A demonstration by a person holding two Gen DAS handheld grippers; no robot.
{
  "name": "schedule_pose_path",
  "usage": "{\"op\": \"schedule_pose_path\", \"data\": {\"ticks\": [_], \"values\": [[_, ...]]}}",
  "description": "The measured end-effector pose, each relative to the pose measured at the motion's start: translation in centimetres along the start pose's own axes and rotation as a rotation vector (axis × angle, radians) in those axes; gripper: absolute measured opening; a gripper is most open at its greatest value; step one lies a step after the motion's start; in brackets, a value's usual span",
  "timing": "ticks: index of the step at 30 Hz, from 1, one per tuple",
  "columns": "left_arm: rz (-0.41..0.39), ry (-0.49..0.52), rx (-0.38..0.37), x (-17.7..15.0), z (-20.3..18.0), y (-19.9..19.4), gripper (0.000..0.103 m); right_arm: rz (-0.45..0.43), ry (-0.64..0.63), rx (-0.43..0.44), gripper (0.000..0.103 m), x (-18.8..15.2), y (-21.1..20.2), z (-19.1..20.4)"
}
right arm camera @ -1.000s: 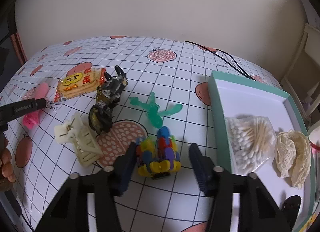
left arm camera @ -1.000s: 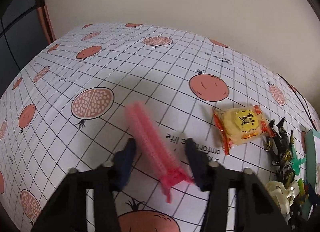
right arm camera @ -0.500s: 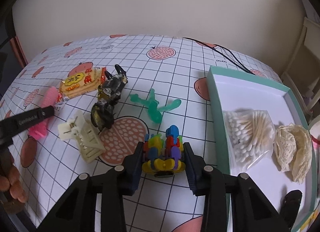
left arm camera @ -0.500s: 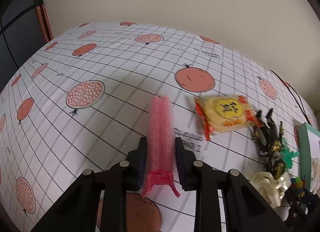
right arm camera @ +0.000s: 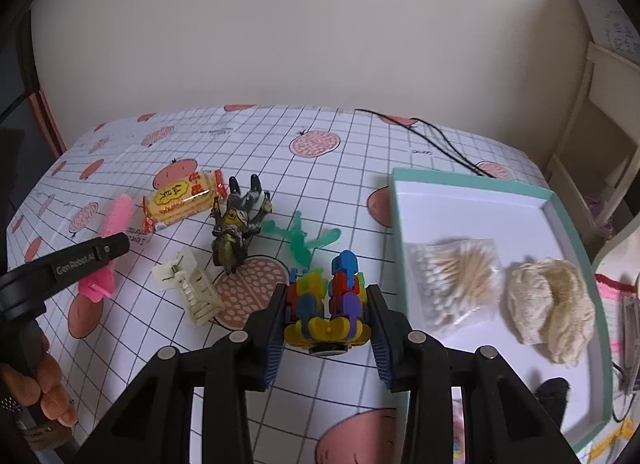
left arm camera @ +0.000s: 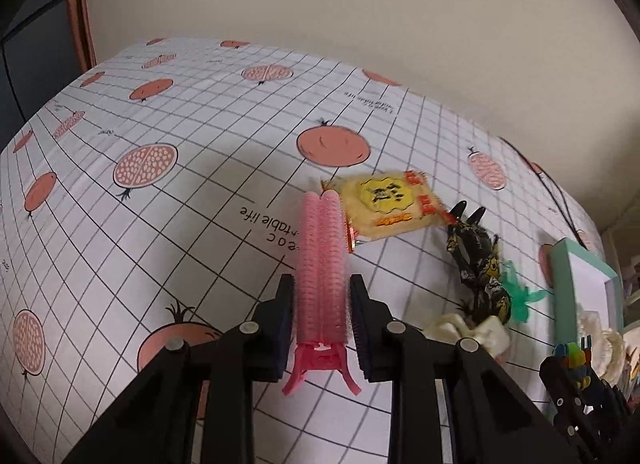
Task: Organize objects
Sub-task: 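Carry the pink comb with the left tool while the right tool carries the block car into the tray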
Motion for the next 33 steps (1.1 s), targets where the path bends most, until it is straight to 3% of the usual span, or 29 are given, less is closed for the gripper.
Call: {"op": "schedule_pose_path", "data": {"ticks": [6,14,33], "values": [[-0.032,-0.008,-0.017,0.1,-0.1,-2.1,0.028,-0.024,0.014,-0.011,0.04,0.0,-1.6,-1.4],[-0.093,0.062,-0.062,0.1,-2.4,-5.0,0.028,-0.031,0.05,-0.028,0.04,-0.4,-2.8,-3.7],[-0.076,0.213,-0.186,-3.5,-11.5,-6.1,0.028,-0.007,0.162,-0.083,0.04,-2.0,-2.8,-10.4]]}}
Point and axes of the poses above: each gripper's, at about its wrist camera, not at the fingertips, and y roughly the way its jaws point, z to its left, x to its top, the point moved 5 cm from there along y, roughly the way its jaws point, and after that the axes turned 5 degrees about z, right-handed, at the moved point
